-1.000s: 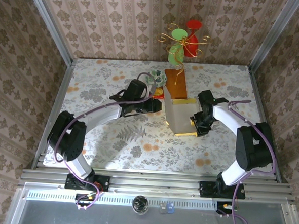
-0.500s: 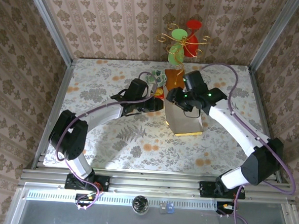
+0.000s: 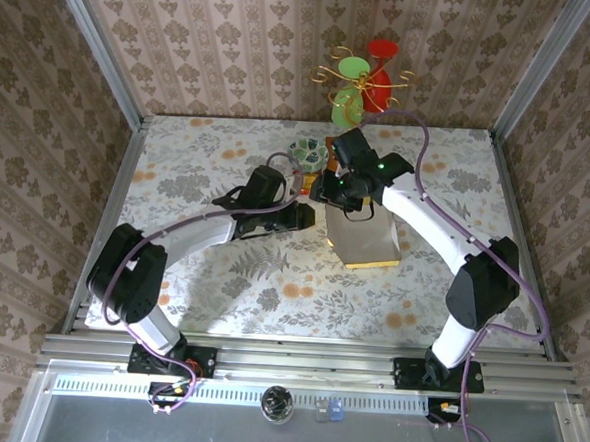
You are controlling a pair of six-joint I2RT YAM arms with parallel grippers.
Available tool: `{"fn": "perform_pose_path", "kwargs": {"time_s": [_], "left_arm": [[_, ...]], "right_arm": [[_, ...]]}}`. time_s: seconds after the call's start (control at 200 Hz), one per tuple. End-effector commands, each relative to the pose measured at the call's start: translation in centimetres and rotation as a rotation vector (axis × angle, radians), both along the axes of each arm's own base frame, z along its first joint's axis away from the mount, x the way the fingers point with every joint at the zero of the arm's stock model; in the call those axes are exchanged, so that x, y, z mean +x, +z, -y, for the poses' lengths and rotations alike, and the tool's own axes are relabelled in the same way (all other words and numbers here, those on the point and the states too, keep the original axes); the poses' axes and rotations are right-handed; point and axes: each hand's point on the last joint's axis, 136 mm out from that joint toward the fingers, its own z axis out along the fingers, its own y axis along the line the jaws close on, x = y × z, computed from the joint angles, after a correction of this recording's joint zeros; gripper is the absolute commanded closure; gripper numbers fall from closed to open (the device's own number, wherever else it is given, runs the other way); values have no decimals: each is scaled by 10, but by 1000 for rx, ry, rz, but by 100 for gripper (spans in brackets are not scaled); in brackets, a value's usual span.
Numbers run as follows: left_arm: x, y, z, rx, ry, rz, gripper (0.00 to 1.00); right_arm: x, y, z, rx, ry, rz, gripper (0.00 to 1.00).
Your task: Fold the paper box
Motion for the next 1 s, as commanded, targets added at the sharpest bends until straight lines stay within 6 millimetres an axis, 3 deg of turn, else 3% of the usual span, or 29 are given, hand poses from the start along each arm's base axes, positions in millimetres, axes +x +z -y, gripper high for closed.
{"fn": "perform_pose_path", "kwargs": {"time_s": [0.0,0.275,0.44,0.58,0.76,0.995], "left_arm": [[-2,11,-13,-1,32,15,64],[-7,18,-34,27,47,32,64],[-11,27,-48,36,61,49,64],[-19,32,-58,45,61,56,64],[-31,37,-72,48,57,55,64],[-48,38,-87,43,35,39,64]], "right_arm": [[-2,0,3,-45,19,-26,57],[6,-3,4,-62,-49,-39,76],[12,10,17,-35,-206,-3,100],[13,22,36,-14,-400,0,100],[8,30,66,58,-777,-21,100],[-8,33,84,72,-1196,-121,100]]}}
